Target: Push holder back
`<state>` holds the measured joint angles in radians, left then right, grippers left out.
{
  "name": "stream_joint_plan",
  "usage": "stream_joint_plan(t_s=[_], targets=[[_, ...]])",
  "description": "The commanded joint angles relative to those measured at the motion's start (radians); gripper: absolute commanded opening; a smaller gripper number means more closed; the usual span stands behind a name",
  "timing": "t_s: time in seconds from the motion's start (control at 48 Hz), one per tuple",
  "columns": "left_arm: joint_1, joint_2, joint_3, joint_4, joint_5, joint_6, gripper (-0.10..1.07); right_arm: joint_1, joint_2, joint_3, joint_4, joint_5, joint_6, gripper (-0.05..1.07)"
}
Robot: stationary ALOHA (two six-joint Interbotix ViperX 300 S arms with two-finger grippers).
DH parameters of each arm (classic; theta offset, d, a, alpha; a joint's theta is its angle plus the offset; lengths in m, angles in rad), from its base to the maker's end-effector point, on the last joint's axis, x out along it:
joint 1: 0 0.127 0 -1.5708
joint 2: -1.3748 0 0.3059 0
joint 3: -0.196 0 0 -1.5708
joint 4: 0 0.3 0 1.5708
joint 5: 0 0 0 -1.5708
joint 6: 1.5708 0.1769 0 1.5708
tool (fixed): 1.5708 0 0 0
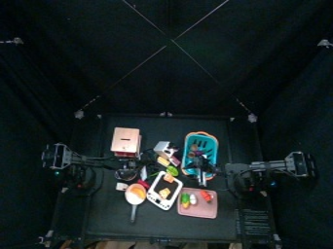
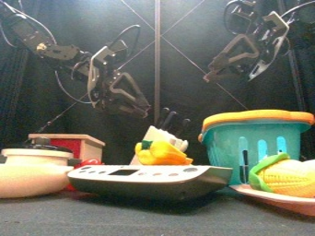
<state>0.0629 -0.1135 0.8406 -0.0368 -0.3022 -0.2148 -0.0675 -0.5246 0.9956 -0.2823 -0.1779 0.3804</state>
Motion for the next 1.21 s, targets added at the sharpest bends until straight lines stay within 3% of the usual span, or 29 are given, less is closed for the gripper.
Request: stream_joint_plan(t_s=[0.0, 0.354, 0.667, 0.917, 1.188], targets=[[-0.008, 0.008, -0.026, -0.014, -0.012, 0.0, 0.71, 0.0, -0.034, -0.006, 0.0, -0.011, 0.002, 0.79], [-0.017, 0.101, -0.086, -0.08, -0.069, 0.002, 0.71, 0.0, -0.115, 0.057, -0.002, -0.012, -0.008, 0.79], [-0.023, 0.216, -0.195, -0.091, -0.063, -0.002, 0.71, -0.006, -0.121, 0.072, -0.003, -0.012, -0.009, 0.79], [-0.015, 0.235, -0.222, -0.118, -0.072, -0.002, 0.71, -0.008, -0.12, 0.075, -0.011, -0.011, -0.008, 0.79], [0.06, 0.279, -0.235, -0.16, -0.074, 0.0, 0.71, -0.009, -0.12, 0.08, -0.012, -0.011, -0.006, 0.79]])
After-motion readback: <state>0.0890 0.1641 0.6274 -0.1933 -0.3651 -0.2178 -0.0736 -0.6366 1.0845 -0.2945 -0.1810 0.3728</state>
